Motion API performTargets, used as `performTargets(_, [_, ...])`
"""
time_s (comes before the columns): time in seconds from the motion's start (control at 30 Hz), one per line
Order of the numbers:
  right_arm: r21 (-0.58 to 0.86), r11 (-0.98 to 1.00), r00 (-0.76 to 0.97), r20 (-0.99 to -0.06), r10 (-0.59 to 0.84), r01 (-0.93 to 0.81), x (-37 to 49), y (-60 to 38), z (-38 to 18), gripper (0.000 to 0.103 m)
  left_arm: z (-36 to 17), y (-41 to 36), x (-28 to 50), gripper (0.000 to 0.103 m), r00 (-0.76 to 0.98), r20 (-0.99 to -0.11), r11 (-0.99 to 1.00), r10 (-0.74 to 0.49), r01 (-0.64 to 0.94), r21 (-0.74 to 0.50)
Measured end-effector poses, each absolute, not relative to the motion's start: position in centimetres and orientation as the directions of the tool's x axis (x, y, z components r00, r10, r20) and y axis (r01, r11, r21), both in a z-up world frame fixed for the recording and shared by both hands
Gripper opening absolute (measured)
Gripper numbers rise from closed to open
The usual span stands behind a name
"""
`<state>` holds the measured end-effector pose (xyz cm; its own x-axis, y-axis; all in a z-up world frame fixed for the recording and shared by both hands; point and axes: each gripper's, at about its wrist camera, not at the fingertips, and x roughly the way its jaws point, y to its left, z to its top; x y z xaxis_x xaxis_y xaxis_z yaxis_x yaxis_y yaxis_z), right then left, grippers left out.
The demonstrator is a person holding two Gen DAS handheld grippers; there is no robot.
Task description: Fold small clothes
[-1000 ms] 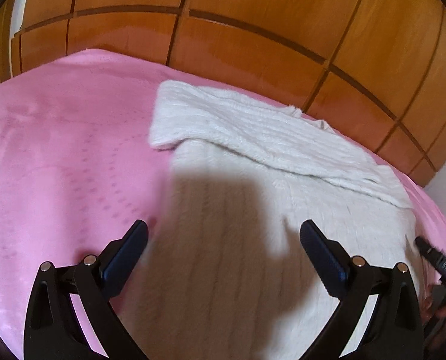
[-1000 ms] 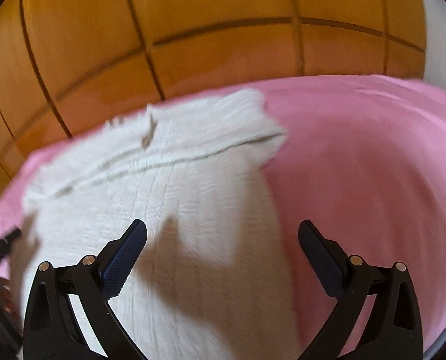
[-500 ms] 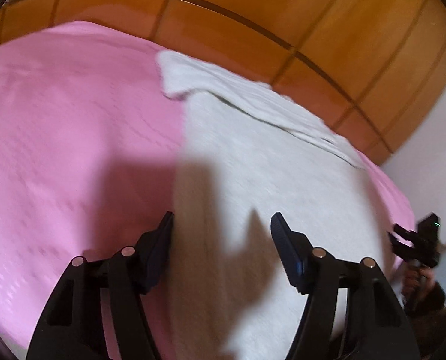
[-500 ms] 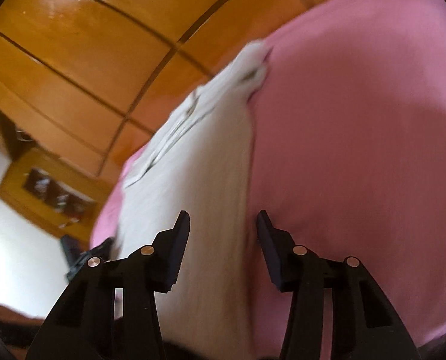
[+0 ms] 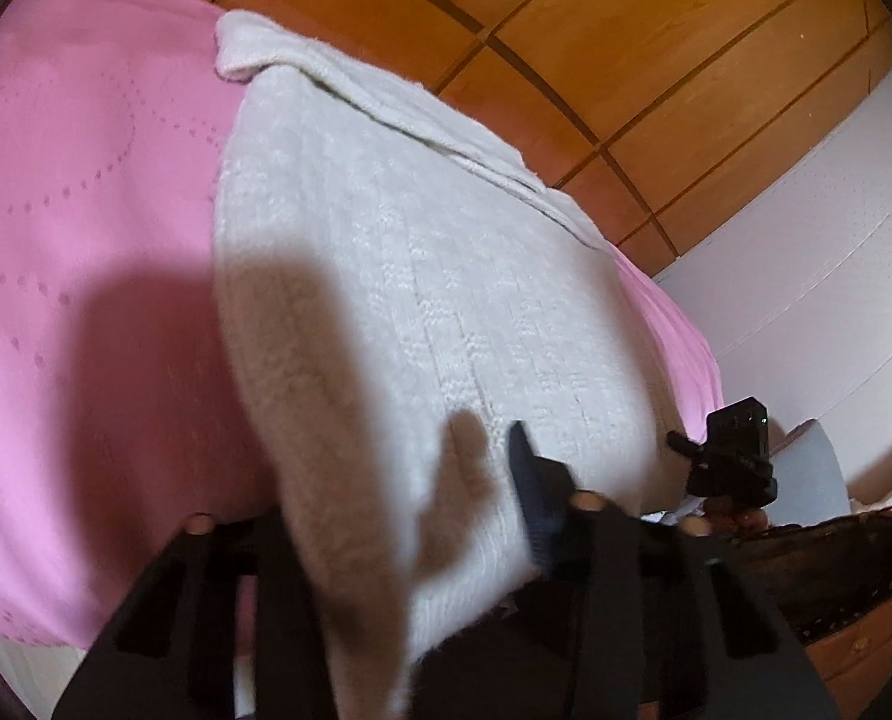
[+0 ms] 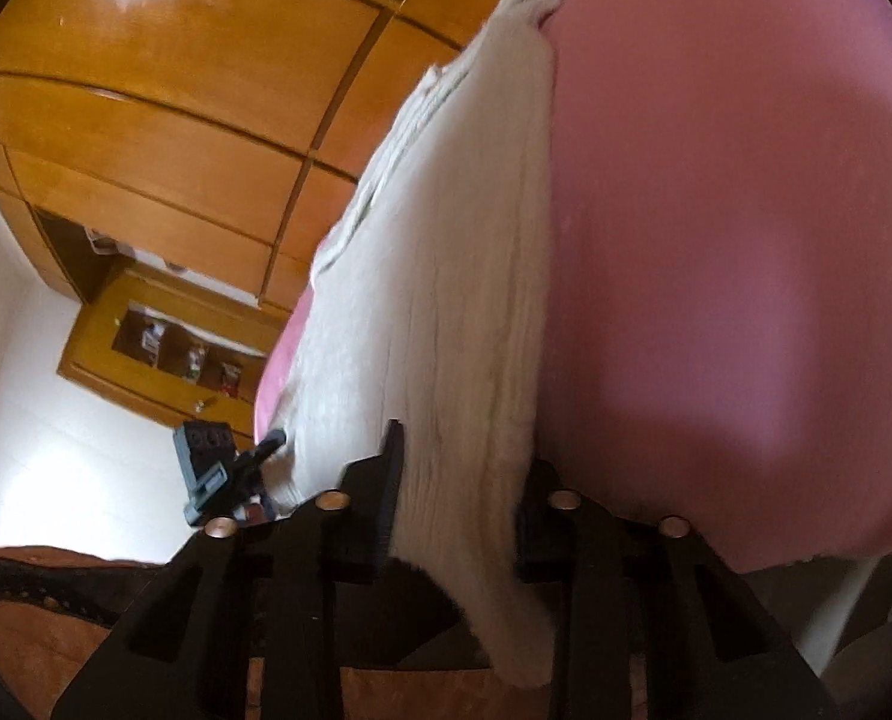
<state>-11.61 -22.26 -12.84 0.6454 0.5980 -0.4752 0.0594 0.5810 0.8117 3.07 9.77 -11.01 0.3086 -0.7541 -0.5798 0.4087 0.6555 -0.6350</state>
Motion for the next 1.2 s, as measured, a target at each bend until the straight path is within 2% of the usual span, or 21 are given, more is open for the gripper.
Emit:
performTargets(0.03, [0.799,0.599,0.624,-0.494,0.605,0.052,-11.4,-21.5,-12.8,0.011,-11.0,9.4,3.0,0.021,0.298,-0.585,0.654,-0.755,0.410,-0.635])
performTargets(0.1, [0.790,0.613,0.604,-0.505,0.617,0.034,-11.4,-20.7,-12.5,0.008,-11.0,8.7,2.7,0.012,0.272,-0.594,0.649,-0.757,0.424,-0.632])
performTargets(0.17, [0.790,0.613,0.619,-0.478,0.623,-0.006,-11.4,-20.4,-11.5,0.007,-10.3,7.8,2.4,0.008,0.275,-0.604,0.656,-0.748,0.445,-0.610])
performTargets(0.27, [0.790,0.609,0.673,-0.411,0.615,-0.074,-11.5,-20.8,-9.3,0.007,-9.1,8.6,1.9,0.007,0.309,-0.577,0.650,-0.756,0.461,-0.605])
performTargets(0.53, [0.749,0.593,0.750,-0.202,0.630,-0.296,-13.5,-21.2,-3.3,0.007,-2.7,9.7,-0.1,0.005,0.404,-0.348,0.531,-0.846,0.577,-0.620])
performTargets(0.67, [0.736,0.565,0.766,-0.100,0.635,-0.373,-15.0,-22.2,-1.1,0.007,-0.7,10.3,-1.6,0.005,0.413,-0.270,0.485,-0.870,0.616,-0.621])
performTargets(0.9, [0.726,0.541,0.758,-0.042,0.651,-0.424,-17.4,-22.5,0.3,0.007,1.0,13.5,-3.9,0.005,0.397,-0.180,0.408,-0.900,0.621,-0.670])
performTargets(1.03, [0.707,0.518,0.726,-0.009,0.688,-0.482,-20.0,-21.9,1.3,0.007,2.2,14.6,-5.6,0.006,0.357,-0.091,0.313,-0.930,0.634,-0.707])
performTargets(1.13, [0.709,0.441,0.671,0.061,0.739,-0.550,-21.6,-21.8,1.9,0.007,3.3,15.2,-6.6,0.006,0.323,-0.025,0.243,-0.946,0.655,-0.715])
performTargets(1.2, [0.704,0.414,0.650,0.090,0.754,-0.577,-21.8,-21.8,2.3,0.007,3.7,15.3,-6.6,0.006,0.331,-0.019,0.246,-0.943,0.661,-0.709])
